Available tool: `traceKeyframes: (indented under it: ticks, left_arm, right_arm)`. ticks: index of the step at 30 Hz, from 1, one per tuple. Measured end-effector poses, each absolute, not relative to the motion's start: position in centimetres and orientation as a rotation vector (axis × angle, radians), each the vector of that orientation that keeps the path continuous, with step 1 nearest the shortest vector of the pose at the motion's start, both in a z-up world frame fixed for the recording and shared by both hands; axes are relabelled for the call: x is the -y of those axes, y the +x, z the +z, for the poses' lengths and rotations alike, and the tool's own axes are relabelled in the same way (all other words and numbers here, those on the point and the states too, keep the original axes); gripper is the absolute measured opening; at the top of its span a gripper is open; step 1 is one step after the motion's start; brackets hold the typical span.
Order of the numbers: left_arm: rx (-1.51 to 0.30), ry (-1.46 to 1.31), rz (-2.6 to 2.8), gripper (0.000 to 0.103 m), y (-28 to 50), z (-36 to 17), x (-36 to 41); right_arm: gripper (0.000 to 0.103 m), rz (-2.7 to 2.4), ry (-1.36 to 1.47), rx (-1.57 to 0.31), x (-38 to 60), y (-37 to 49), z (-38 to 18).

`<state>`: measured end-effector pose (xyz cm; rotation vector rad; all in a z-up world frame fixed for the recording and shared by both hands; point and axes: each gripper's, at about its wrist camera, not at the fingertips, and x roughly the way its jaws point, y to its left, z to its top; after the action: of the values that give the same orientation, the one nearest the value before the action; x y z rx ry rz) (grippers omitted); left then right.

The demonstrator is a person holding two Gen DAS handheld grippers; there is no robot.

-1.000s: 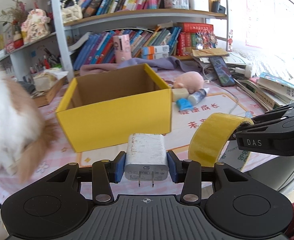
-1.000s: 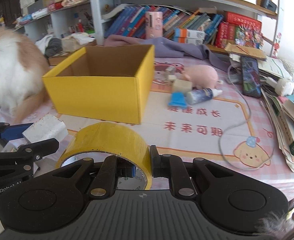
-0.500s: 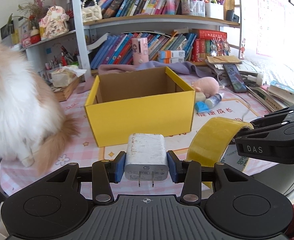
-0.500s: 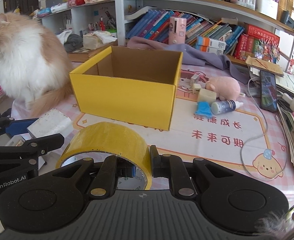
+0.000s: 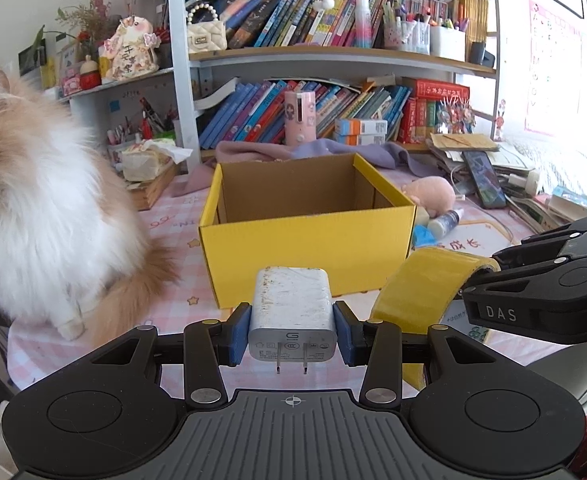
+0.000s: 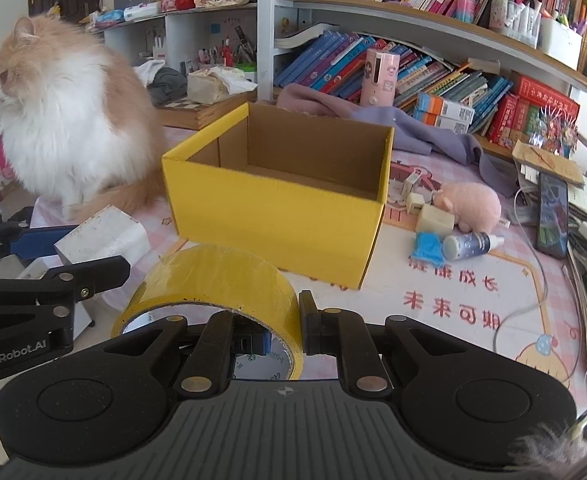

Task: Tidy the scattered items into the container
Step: 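Carry the charger in the left tool and tape in the right tool over the yellow box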

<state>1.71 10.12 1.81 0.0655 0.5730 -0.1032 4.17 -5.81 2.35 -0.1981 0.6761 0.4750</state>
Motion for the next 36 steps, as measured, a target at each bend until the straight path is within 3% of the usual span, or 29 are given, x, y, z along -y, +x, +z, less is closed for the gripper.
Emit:
traceKeyframes:
  ticks: [22, 36]
  left_arm:
    - [-0.460, 0.151, -0.141, 0.042, 14.8, 5.8, -10.5]
    - [-0.726, 0.343, -0.248, 0.042, 28.8, 0.4, -9.9]
  right_arm:
    - [0.012, 0.506, -0.278, -0.538, 3.2, 19.0, 6.3]
    - [0.012, 0.658, -0.701, -0.664, -2.4, 31.3, 0.8]
